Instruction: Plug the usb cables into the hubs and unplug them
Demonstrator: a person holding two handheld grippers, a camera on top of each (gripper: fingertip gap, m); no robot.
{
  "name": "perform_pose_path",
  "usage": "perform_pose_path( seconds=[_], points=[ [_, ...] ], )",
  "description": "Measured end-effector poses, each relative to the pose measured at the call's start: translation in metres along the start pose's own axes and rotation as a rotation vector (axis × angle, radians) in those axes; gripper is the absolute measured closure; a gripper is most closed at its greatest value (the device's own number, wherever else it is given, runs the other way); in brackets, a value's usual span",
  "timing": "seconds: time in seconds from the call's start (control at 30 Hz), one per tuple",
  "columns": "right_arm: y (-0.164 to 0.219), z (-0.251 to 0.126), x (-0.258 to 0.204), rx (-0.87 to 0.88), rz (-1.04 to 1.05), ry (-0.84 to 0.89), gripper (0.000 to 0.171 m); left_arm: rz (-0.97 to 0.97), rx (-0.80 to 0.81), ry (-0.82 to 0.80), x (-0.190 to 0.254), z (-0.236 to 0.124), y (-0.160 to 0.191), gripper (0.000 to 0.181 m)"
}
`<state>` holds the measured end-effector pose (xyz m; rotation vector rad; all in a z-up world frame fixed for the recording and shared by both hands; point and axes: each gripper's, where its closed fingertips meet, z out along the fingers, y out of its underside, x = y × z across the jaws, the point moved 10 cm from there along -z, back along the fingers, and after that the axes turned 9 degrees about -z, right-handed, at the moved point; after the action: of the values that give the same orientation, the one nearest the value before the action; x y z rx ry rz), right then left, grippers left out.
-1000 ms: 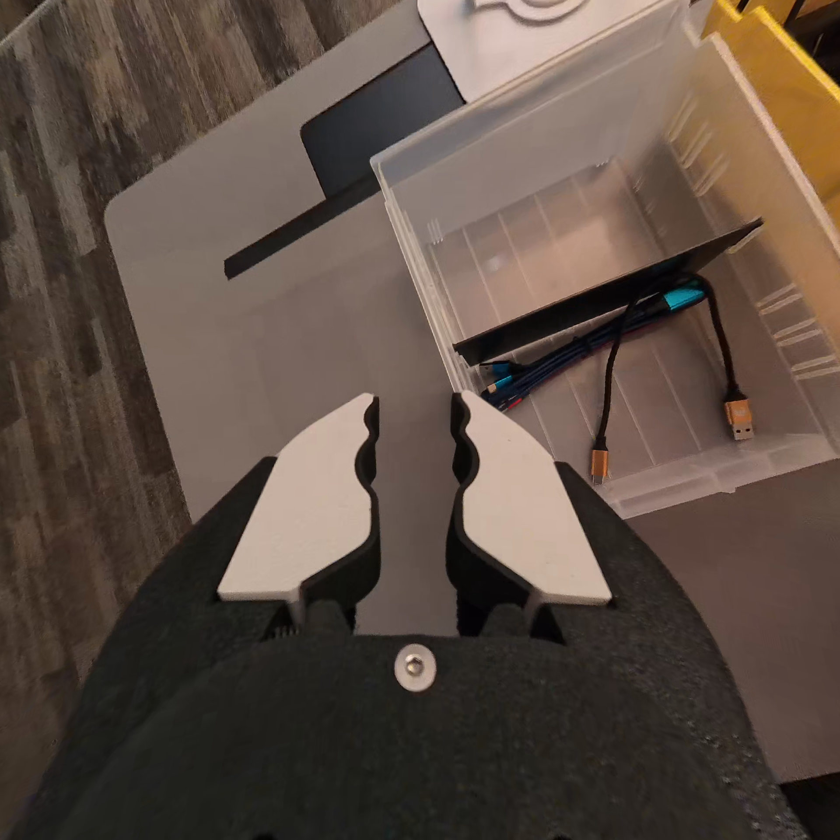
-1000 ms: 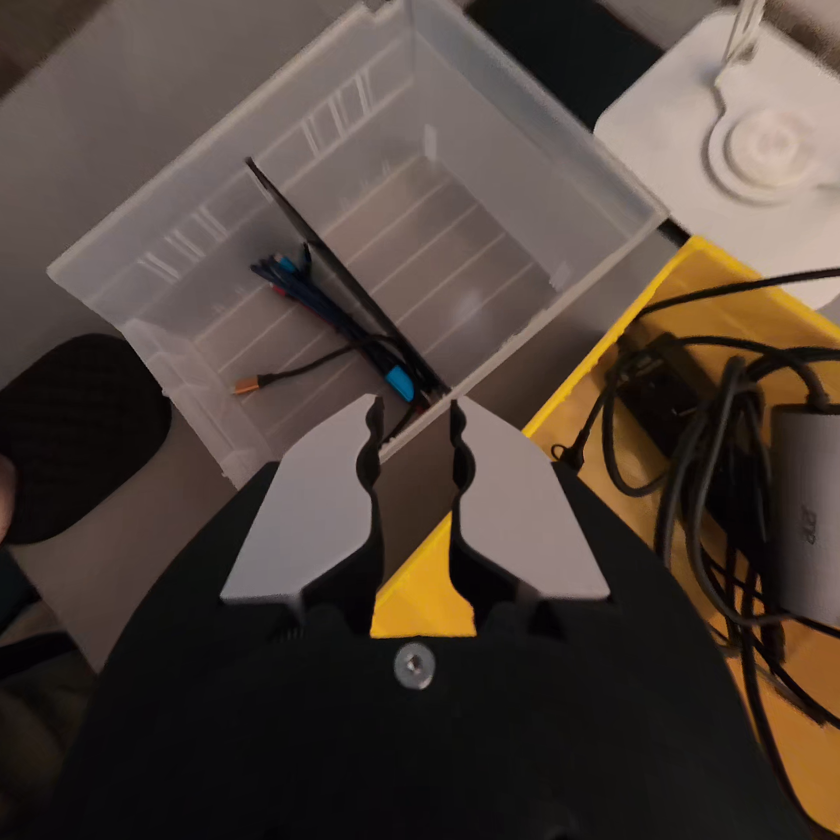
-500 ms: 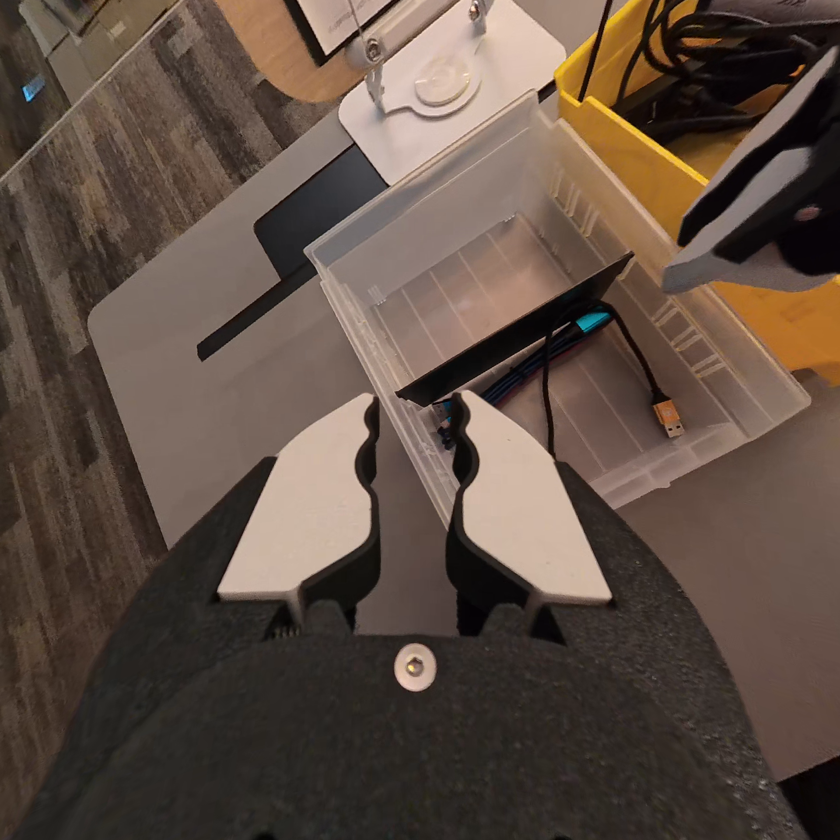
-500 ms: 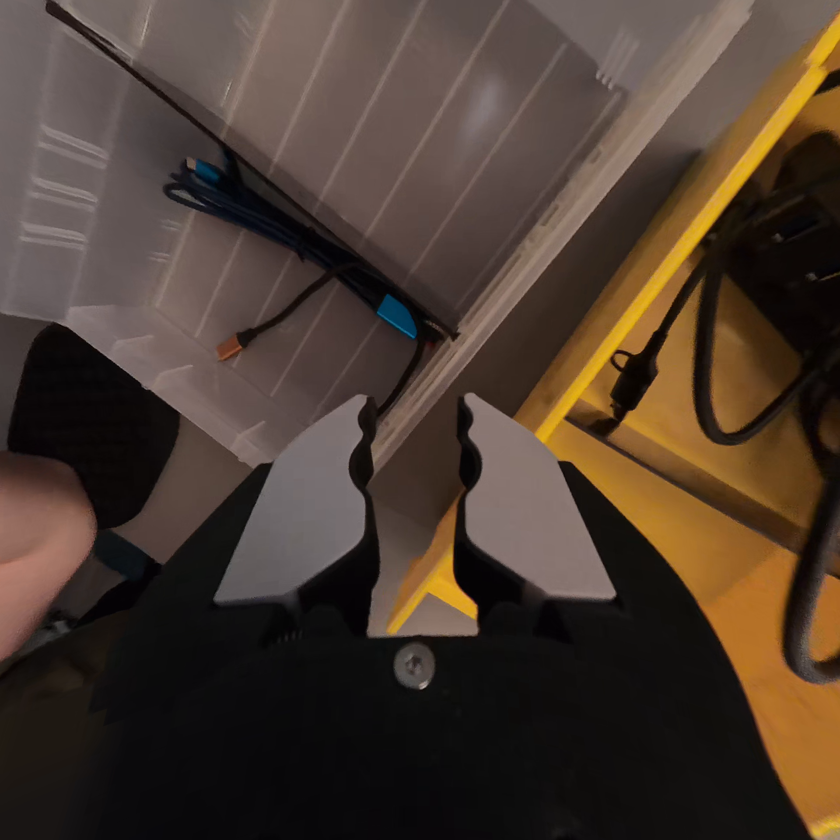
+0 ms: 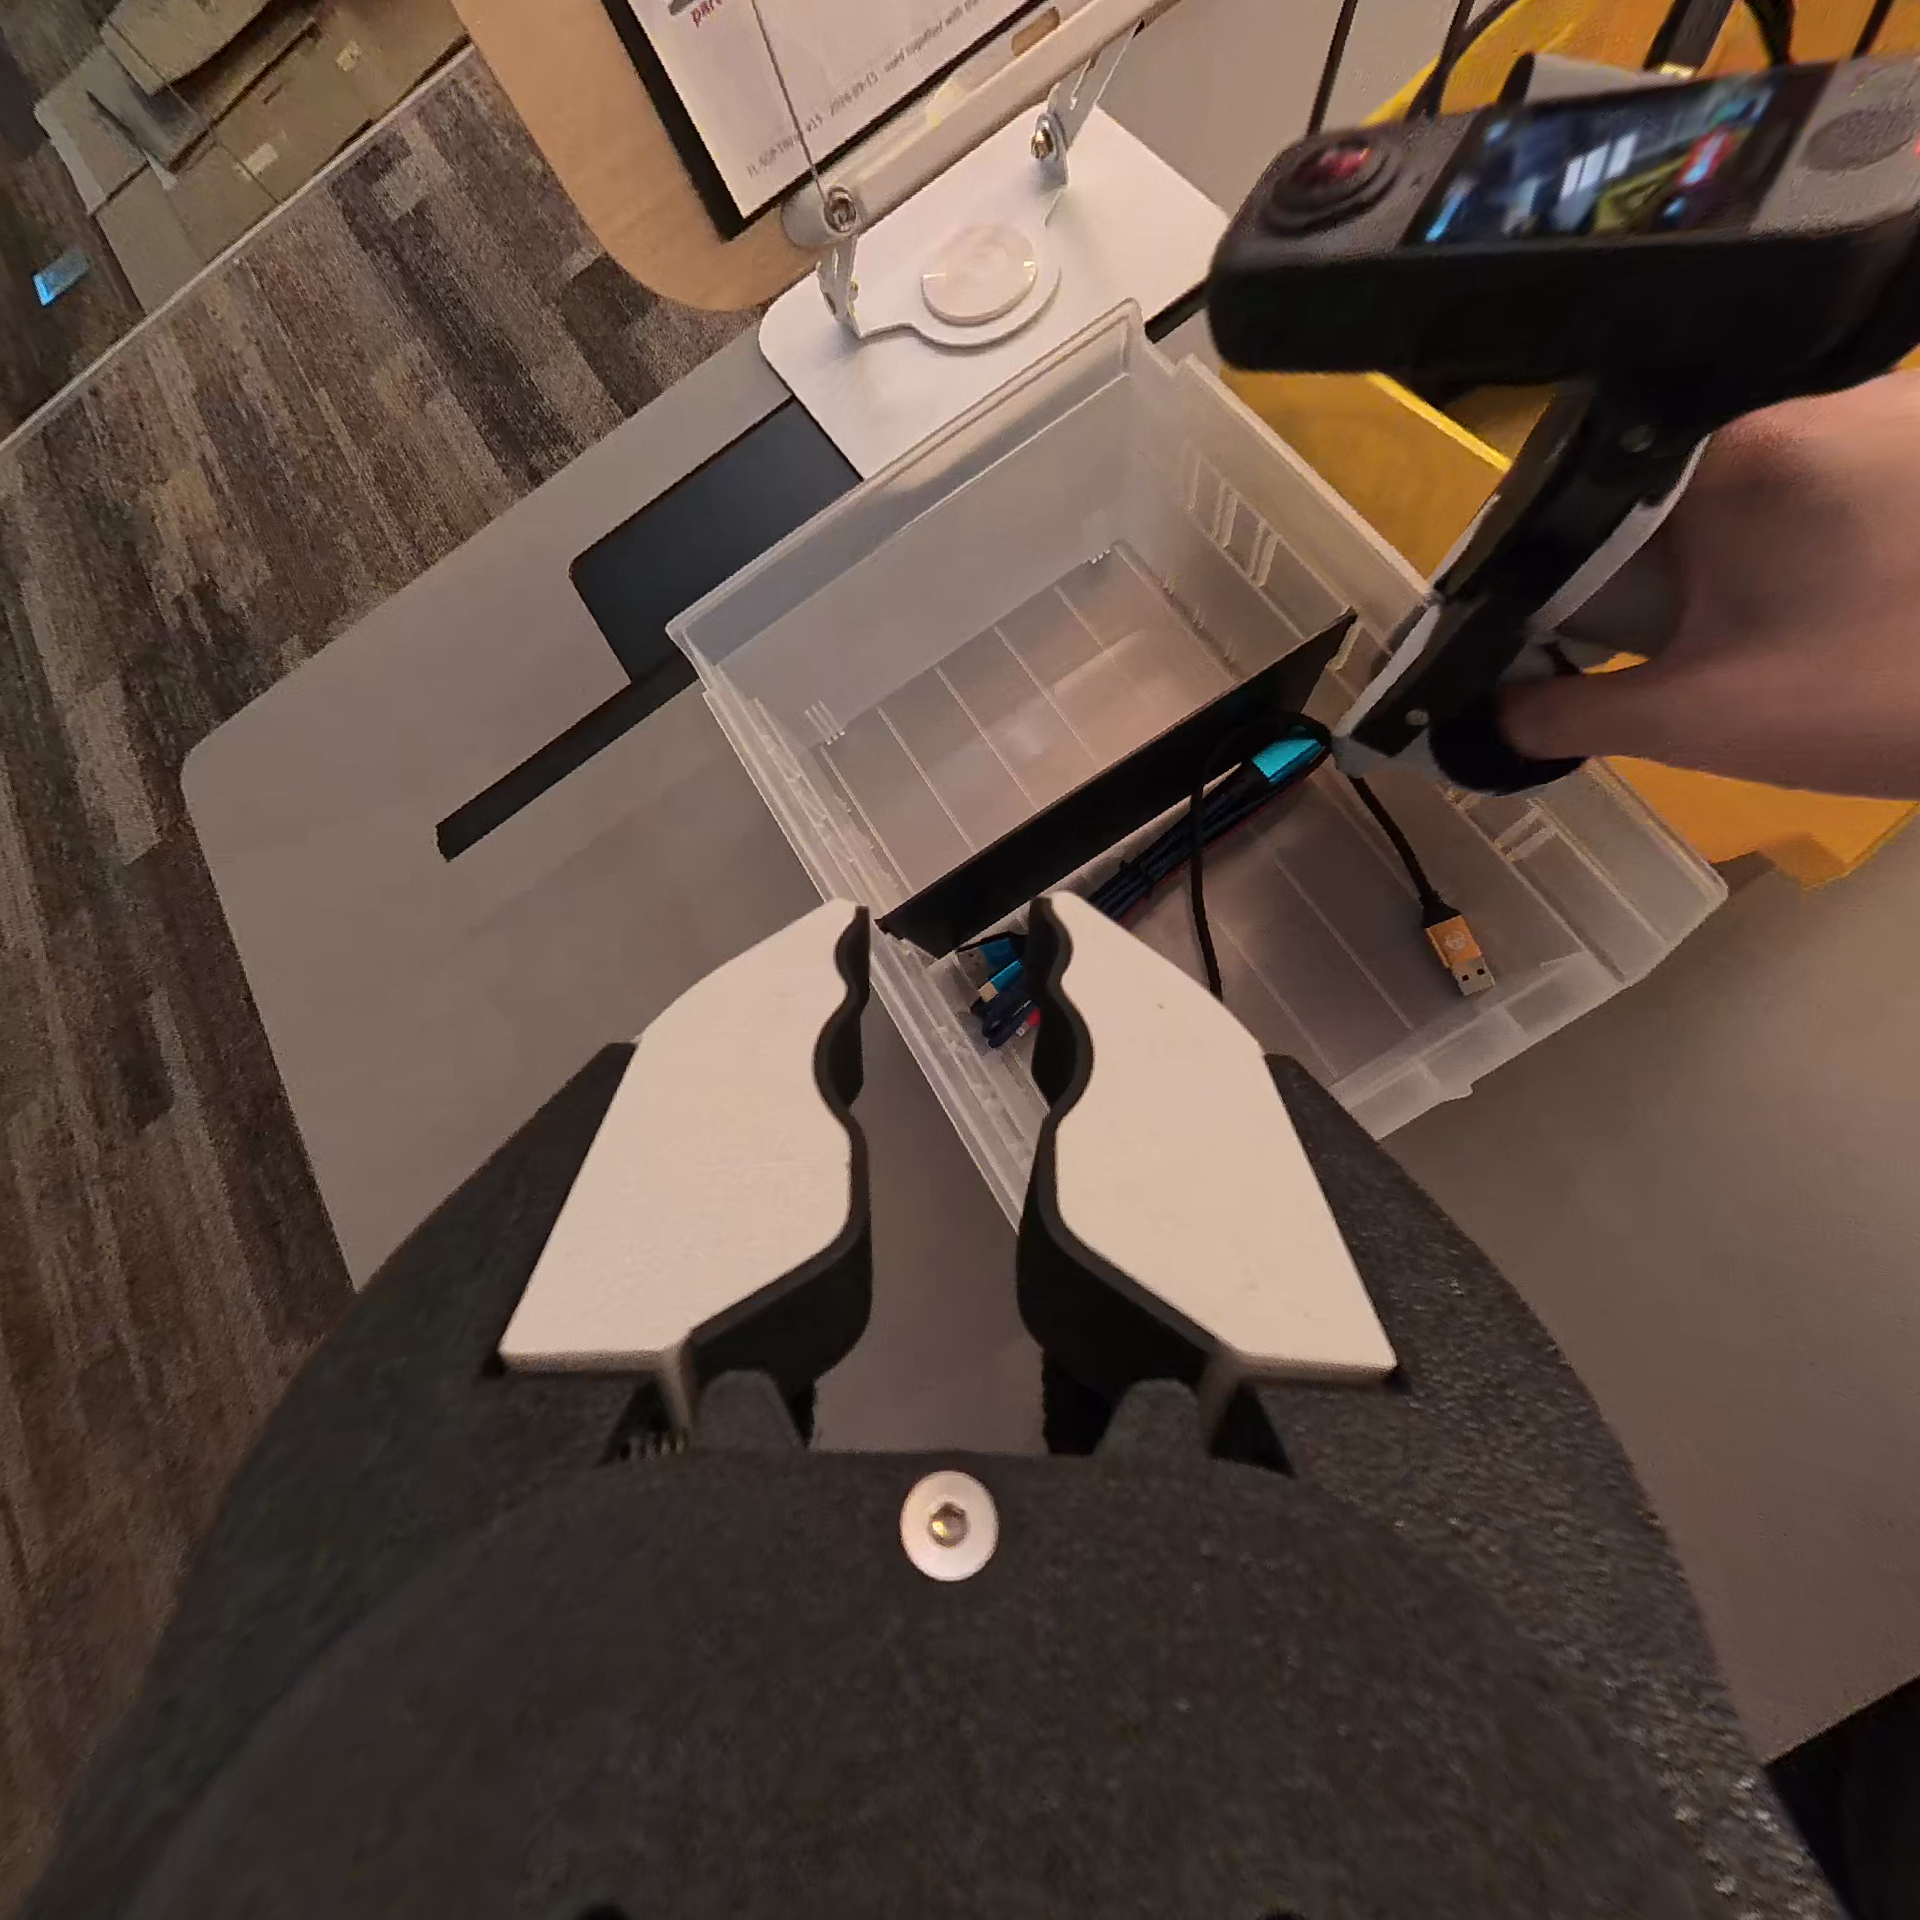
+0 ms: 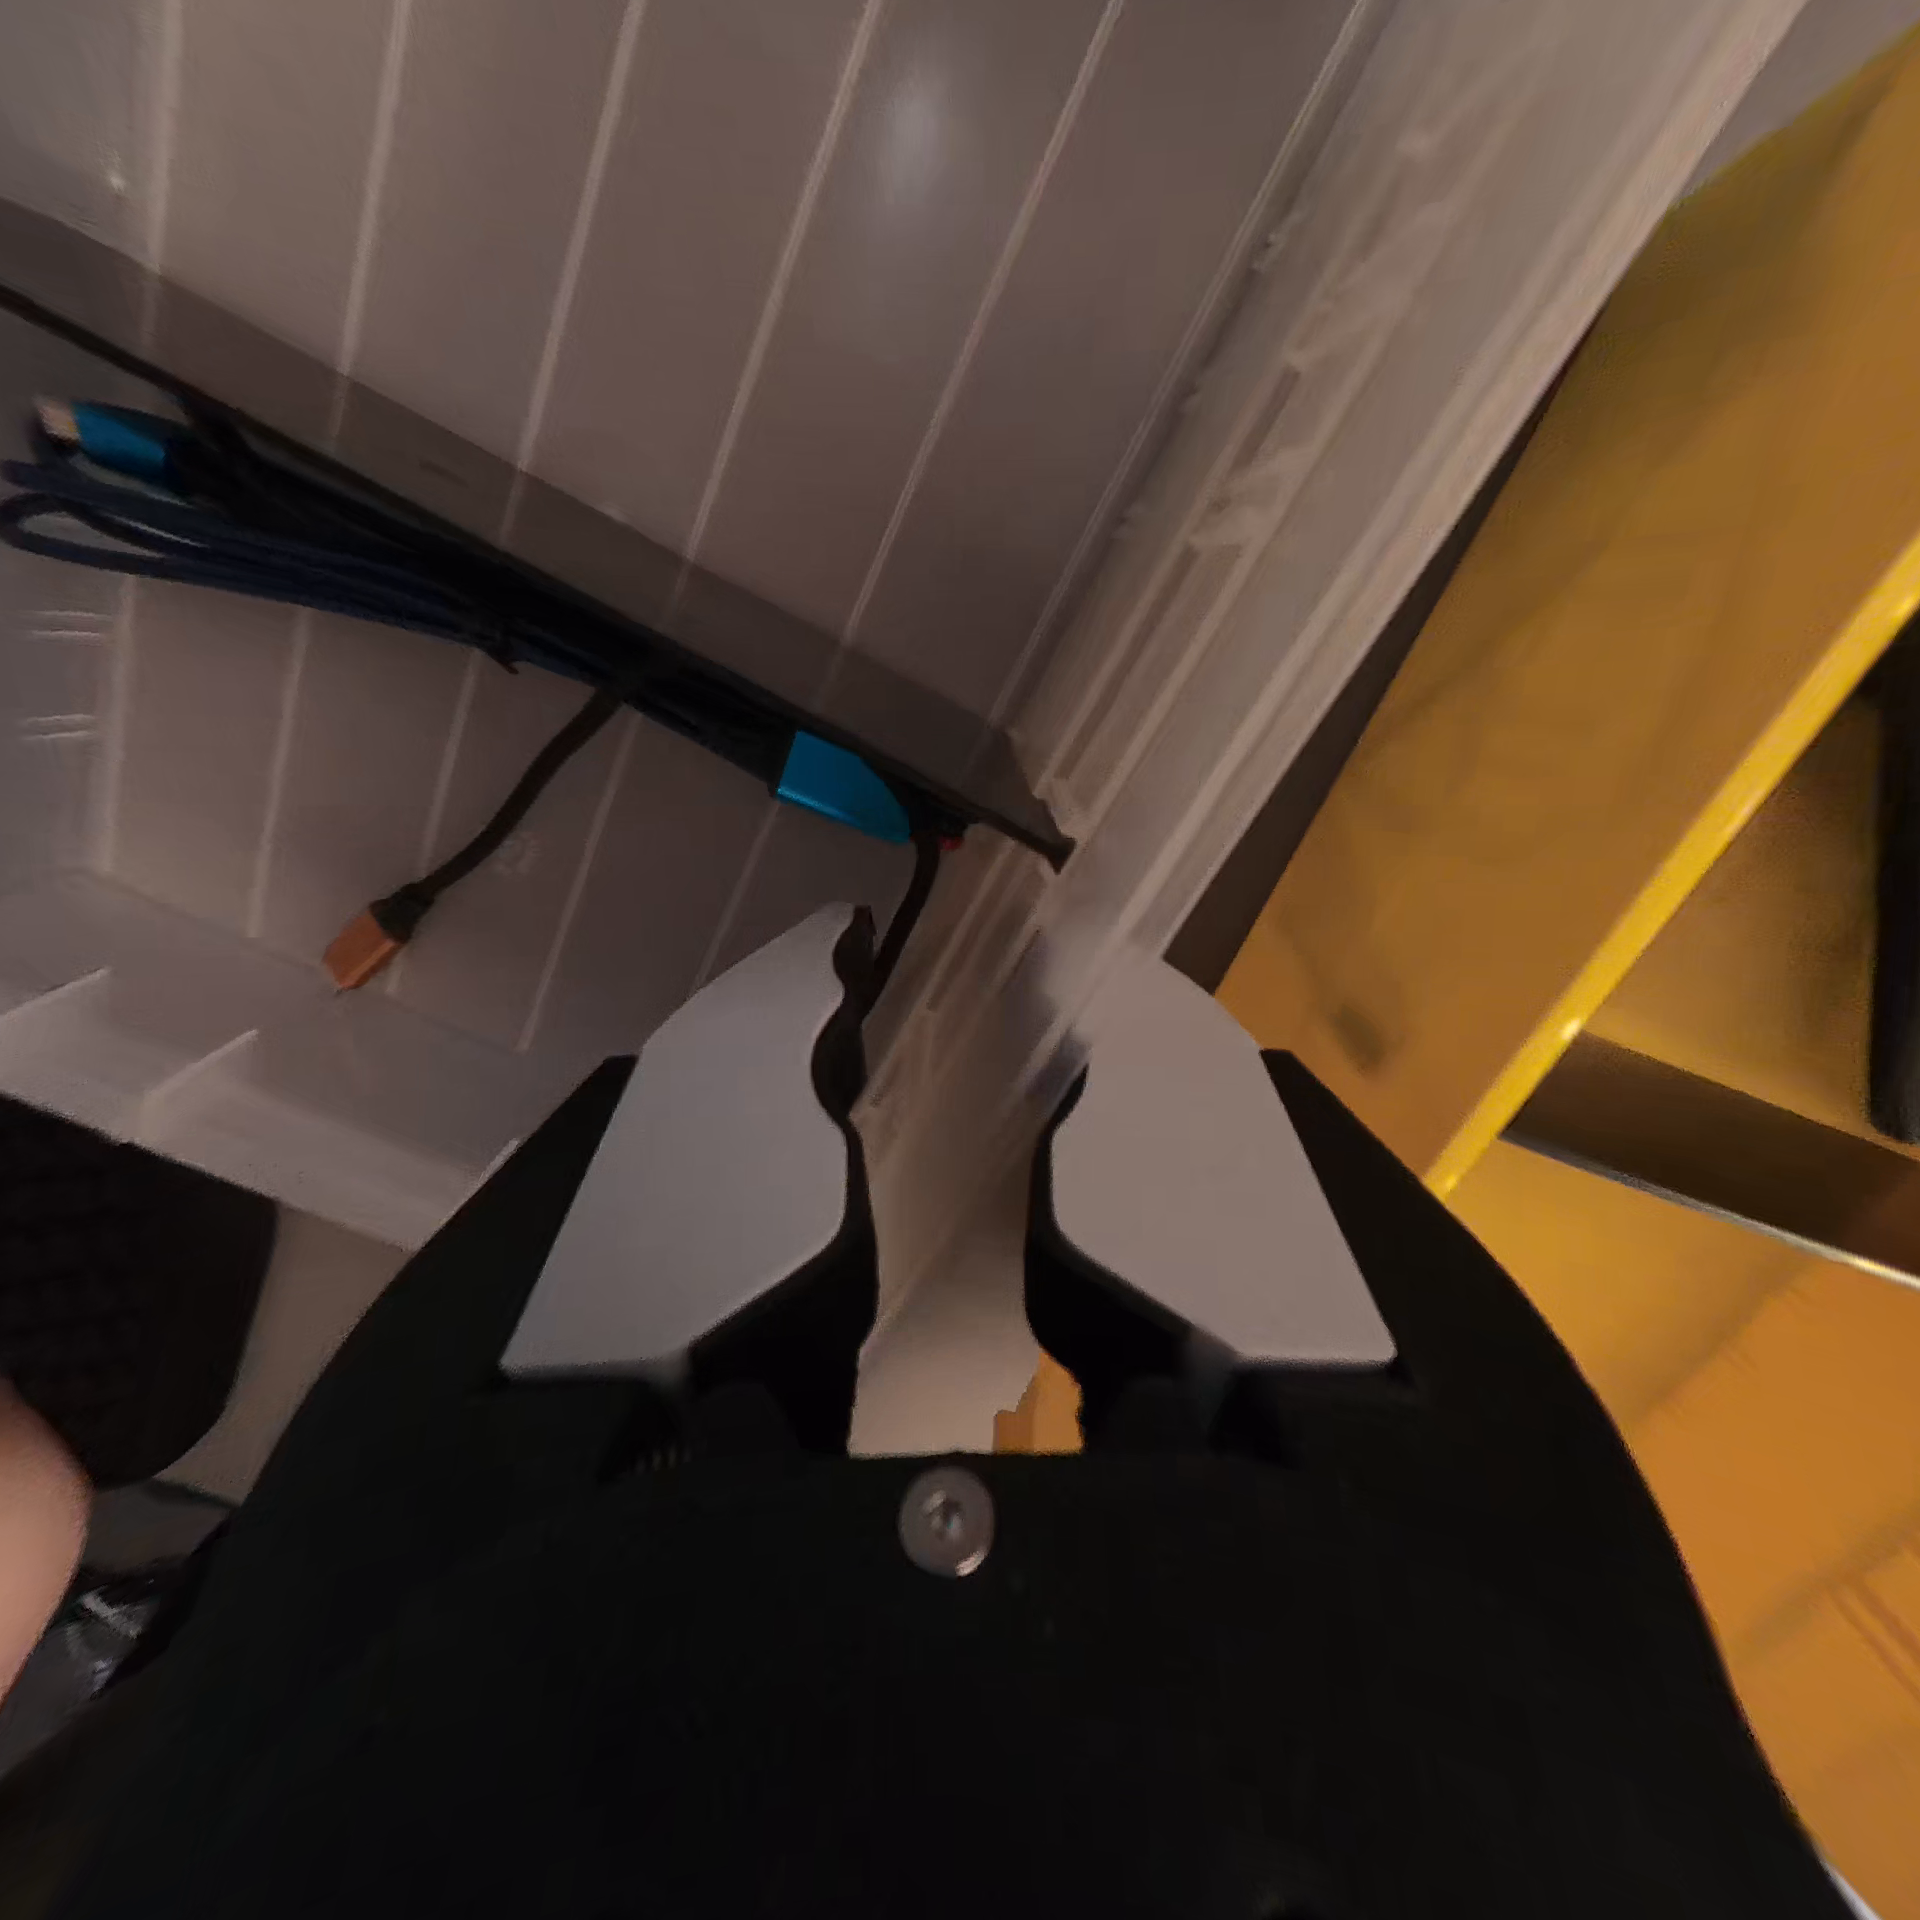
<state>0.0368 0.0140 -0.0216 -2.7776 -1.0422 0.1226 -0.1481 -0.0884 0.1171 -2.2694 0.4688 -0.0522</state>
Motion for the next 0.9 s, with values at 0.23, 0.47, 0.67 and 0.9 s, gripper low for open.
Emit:
perform_pose_path(
  seconds=[0.23,0.47,0.67,0.9],
  points=[
    [-0.003,0.003,-0.003,-0.046,-0.028,0.061,0.139,0.007,0.011,0.007,-0.004,-0.004,0.002,0.153],
    [-0.008,0.003,-0.022,-0.049,-0.037,0.024,0.136,-0.01,0.034,0.023,-0.006,-0.011,0.005,0.154],
    [-0.011,0.006,-0.027,0.025,-0.033,0.041,0.137,-0.035,0.032,0.025,-0.011,-0.012,0.008,0.153],
    [-0.007,0.013,-0.025,0.049,0.041,0.048,0.138,-0.067,0.054,0.03,-0.018,-0.015,0.009,0.154]
  ],
)
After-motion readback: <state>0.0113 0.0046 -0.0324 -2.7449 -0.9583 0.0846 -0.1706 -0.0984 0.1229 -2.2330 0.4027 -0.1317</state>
